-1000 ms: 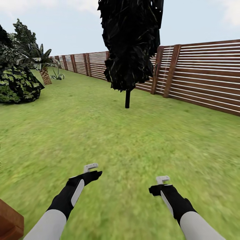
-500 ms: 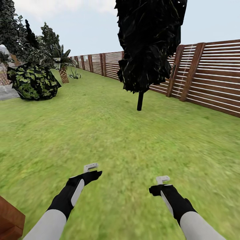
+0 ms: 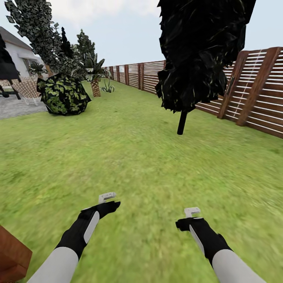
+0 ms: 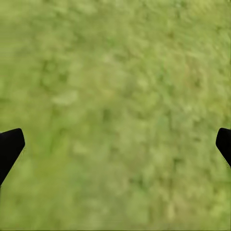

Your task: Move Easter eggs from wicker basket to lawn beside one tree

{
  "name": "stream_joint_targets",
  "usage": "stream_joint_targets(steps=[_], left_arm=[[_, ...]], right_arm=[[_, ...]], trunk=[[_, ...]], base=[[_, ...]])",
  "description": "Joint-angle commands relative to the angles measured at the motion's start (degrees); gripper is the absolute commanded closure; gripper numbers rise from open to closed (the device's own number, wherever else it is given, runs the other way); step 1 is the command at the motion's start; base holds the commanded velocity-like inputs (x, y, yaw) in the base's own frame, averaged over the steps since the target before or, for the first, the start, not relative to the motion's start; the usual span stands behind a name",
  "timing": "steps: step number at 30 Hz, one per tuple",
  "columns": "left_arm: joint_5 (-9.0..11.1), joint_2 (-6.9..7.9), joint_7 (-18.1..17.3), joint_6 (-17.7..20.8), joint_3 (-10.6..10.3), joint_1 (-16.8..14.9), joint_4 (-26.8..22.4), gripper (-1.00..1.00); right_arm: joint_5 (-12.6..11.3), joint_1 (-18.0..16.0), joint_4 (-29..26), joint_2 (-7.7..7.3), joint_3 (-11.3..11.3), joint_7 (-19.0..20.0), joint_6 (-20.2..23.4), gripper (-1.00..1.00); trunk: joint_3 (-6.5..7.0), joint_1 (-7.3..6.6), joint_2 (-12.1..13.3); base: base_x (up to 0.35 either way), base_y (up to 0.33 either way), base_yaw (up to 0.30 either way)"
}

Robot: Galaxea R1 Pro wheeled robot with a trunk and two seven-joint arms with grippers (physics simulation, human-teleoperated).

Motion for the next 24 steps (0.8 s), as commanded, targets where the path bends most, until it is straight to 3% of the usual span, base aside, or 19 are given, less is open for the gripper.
stream_joint_targets(steps=[1,7,20,24], left_arm=[[0.2,-0.05,-0.1,0.4,0.2,0.0,-0.1,-1.0],[0.2,-0.05,-0.1,0.4,0.2,-0.1,-0.1,-1.0],[0.2,-0.05,-0.1,0.4,0.2,0.0,0.0,-1.0],[0.2,-0.01,-0.1,0.4,0.2,0.0,-0.1,-1.0]], right_arm=[[0.5,0.0,-0.1,-0.02,0.1,0.0,0.4,-1.0],[0.5,0.0,-0.1,-0.02,0.2,0.0,0.4,-1.0],[0.5,0.0,-0.1,0.06,0.2,0.1,0.4,-1.0],[0.5,0.0,-0.1,0.07,0.2,0.0,0.4,-1.0]], trunk=[[-0.06,0.02,0.0],[-0.06,0.02,0.0],[-0.06,0.02,0.0],[-0.06,0.02,0.0]], base=[[0.274,-0.22,0.291],[0.274,-0.22,0.278],[0.274,-0.22,0.023],[0.274,-0.22,0.229]])
